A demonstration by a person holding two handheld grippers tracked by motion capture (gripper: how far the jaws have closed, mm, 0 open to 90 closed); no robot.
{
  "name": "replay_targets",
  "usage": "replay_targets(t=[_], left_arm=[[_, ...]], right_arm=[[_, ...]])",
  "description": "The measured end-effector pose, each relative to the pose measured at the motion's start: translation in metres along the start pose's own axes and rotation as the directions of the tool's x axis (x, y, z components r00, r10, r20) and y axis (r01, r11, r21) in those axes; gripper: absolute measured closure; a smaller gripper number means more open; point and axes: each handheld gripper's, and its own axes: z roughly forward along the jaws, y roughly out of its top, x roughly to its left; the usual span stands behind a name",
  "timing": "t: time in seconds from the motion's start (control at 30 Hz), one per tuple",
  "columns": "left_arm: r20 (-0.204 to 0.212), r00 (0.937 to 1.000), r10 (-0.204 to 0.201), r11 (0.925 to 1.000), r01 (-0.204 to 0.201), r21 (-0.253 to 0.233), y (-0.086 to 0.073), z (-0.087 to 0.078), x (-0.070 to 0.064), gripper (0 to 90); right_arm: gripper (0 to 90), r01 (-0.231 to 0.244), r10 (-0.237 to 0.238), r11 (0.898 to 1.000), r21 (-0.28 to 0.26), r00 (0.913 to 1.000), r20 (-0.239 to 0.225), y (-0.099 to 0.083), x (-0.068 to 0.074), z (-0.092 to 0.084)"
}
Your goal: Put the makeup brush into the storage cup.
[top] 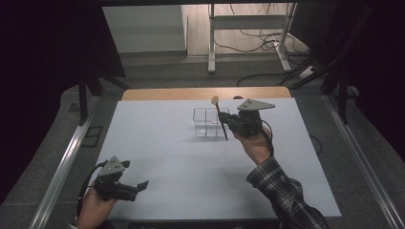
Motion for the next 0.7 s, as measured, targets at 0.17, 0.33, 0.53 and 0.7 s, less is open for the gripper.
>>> replay_targets(t=[0.17,0.33,0.53,0.7], left_arm=[[-0.001,1.0000,0.001,1.0000,-0.001,0.001,0.000,0.000,0.000,0.0],[-0.002,1.0000,0.001,1.0000,-0.001,0.002,0.000,0.000,0.000,0.0],[-0.004,1.0000,0.005,1.0000,-0.005,0.005,0.000,0.000,0.000,0.0],[-0.003,1.0000,0.004,1.0000,-0.004,0.005,0.000,0.000,0.000,0.0]], right_arm=[[83.9,-0.008,0.008,1.000,-0.002,1.0000,-0.004,0.002,-0.002,0.006],[83.9,-0.015,0.015,1.000,-0.009,0.9998,-0.009,0.004,-0.004,0.012],[83.9,-0.020,0.020,1.000,-0.015,0.9998,-0.010,0.007,-0.005,0.019],[83.9,-0.020,0.020,1.000,-0.022,0.9997,-0.012,0.009,-0.006,0.025]])
